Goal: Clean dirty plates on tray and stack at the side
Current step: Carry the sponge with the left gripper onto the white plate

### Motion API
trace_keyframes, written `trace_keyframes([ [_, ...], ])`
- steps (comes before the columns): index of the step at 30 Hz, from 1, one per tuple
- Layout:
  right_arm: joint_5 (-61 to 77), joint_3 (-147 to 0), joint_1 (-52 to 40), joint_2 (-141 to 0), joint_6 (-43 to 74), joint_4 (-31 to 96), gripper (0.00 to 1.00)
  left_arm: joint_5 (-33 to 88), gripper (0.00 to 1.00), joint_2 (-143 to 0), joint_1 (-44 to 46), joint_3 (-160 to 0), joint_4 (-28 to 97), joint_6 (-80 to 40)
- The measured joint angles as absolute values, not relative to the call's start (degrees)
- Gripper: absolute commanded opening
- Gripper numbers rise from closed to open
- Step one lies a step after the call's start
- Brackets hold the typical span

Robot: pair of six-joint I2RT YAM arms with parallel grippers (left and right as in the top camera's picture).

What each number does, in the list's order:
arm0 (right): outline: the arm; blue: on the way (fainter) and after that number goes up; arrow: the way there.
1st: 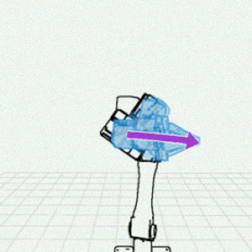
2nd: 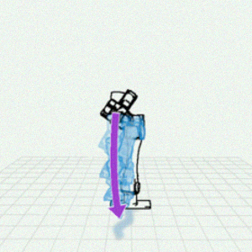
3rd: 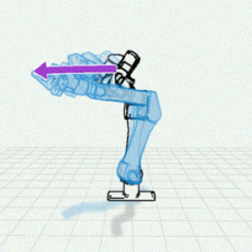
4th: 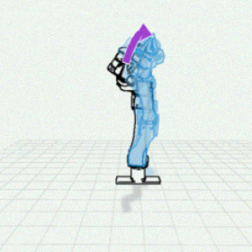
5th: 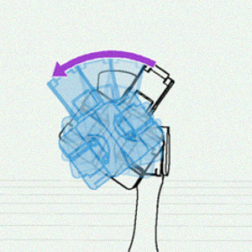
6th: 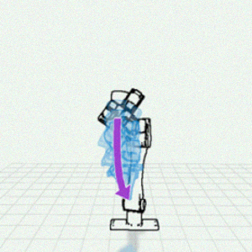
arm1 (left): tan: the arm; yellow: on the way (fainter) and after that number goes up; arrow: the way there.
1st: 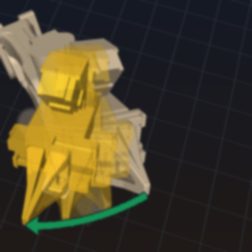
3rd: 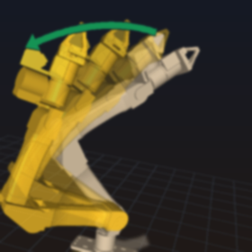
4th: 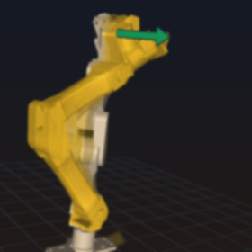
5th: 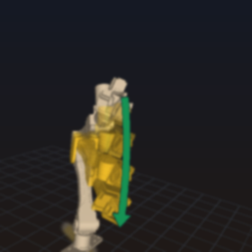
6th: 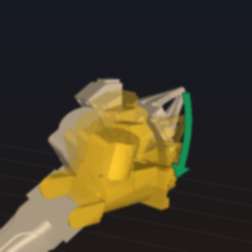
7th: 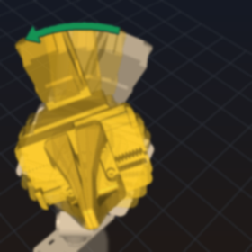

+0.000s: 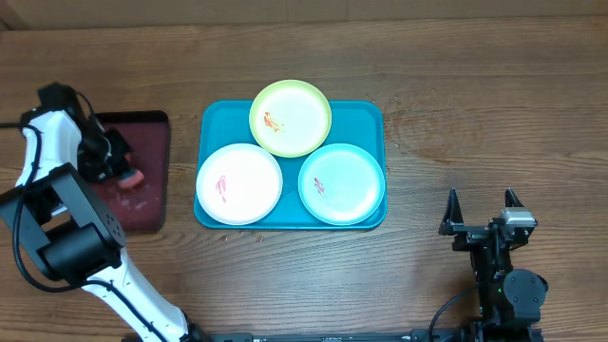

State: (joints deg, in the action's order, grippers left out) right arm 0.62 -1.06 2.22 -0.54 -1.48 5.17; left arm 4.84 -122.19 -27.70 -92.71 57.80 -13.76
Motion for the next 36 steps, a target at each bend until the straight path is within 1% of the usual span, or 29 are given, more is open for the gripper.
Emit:
trace_keyframes([
  [3, 0.60, -1.06, 2.22, -0.54, -1.48, 5.17, 1.00, 4.58, 0.04, -122.28, -27.46, -95.50, 63.24, -13.76],
  [7, 0.62, -1.06, 2.22, -0.54, -1.50, 5.17, 1.00, 4.34, 0.04, -121.97, -27.44, -106.13, 70.91, -13.74],
  [11, 0.62, -1.06, 2.22, -0.54, -1.45, 5.15, 1.00, 3.77, 0.04, -117.38, -27.33, -110.69, 72.99, -13.72],
  [15, 0.60, -1.06, 2.22, -0.54, -1.50, 5.15, 1.00, 2.22, 0.04, -113.03, -26.63, -108.57, 69.41, -13.72],
  [18, 0.62, -1.06, 2.20, -0.54, -1.45, 5.17, 1.00, 1.85, 0.04, -112.66, -25.76, -100.64, 62.72, -13.74],
  [21, 0.64, -1.06, 2.22, -0.54, -1.50, 5.15, 1.00, 1.87, 0.04, -114.83, -25.19, -95.26, 62.85, -13.87],
  [24, 0.62, -1.06, 2.22, -0.54, -1.50, 5.17, 1.00, 2.15, 0.04, -116.42, -25.12, -95.42, 66.57, -14.72],
  [27, 0.62, -1.06, 2.22, -0.54, -1.52, 5.19, 1.00, 3.66, 0.04, -116.33, -25.19, -101.82, 73.28, -15.03],
  [31, 0.62, -1.06, 2.22, -0.54, -1.48, 5.15, 1.00, 6.96, 0.04, -113.60, -25.17, -112.20, 78.13, -14.35],
  [36, 0.60, -1.06, 2.22, -0.54, -1.50, 5.15, 1.00, 10.44, 0.04, -105.54, -22.44, -115.94, 83.02, -13.41],
])
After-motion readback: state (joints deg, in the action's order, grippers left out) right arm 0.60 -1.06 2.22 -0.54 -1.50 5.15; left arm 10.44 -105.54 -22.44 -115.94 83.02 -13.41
